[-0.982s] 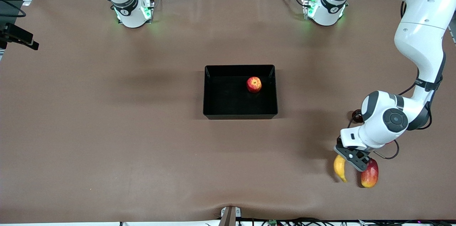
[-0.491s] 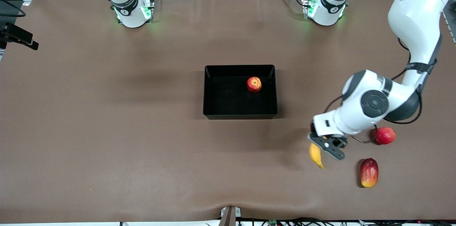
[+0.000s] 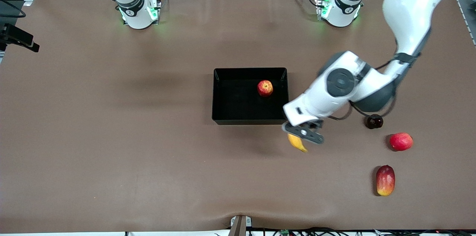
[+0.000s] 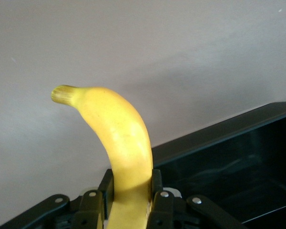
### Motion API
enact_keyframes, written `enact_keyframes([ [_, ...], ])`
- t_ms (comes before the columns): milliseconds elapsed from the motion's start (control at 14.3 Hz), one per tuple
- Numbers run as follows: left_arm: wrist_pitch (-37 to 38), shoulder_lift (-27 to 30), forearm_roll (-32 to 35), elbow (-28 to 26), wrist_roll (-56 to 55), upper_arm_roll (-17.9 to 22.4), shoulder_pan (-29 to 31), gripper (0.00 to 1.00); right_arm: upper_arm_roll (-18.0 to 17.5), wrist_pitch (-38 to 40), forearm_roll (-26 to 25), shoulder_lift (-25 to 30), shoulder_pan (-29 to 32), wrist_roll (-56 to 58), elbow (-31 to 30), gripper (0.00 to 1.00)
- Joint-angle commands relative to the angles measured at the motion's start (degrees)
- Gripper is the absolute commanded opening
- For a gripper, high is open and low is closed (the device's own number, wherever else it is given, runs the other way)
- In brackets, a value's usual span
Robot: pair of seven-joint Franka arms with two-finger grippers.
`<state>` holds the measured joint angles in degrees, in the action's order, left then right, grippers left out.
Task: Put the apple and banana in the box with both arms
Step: 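Carry the banana over the black box with the left gripper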
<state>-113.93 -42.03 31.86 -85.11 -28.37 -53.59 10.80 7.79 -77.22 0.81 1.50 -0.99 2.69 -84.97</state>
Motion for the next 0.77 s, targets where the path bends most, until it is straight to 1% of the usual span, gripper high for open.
enact_keyframes([
  [0,1.07,0.9,3.21,-0.14,-13.59,0.07,-5.07,0.0,-0.94,0.4,0.24,0.52,1.43,-0.67,0.24,1.0],
  [140,1.07,0.72,5.13,-0.14,-21.0,0.5,-10.69,0.0,-0.94,0.31,0.24,0.52,1.52,-0.67,0.33,1.0],
  [210,1.07,0.55,6.27,-0.31,-24.42,0.77,-12.46,0.0,-0.94,0.31,0.24,0.52,1.52,-0.67,0.24,1.0],
  [280,0.99,0.37,6.89,-0.58,-28.11,0.86,-13.61,0.0,-0.94,0.22,0.33,0.52,1.61,-0.67,0.24,1.0],
  [351,0.64,0.2,6.99,-1.01,-29.97,0.77,-14.05,0.0,-0.94,0.14,0.33,0.52,1.61,-0.67,0.24,1.0],
  [491,0.46,0.2,7.34,-2.07,-32.35,0.86,-17.03,0.0,-0.94,0.14,0.33,0.52,1.61,-0.67,0.24,1.0],
  [701,-1.02,-1.9,11.55,-2.34,-38.5,0.95,-19.5,0.0,-0.85,0.14,0.33,0.52,1.69,-0.67,0.24,1.0],
])
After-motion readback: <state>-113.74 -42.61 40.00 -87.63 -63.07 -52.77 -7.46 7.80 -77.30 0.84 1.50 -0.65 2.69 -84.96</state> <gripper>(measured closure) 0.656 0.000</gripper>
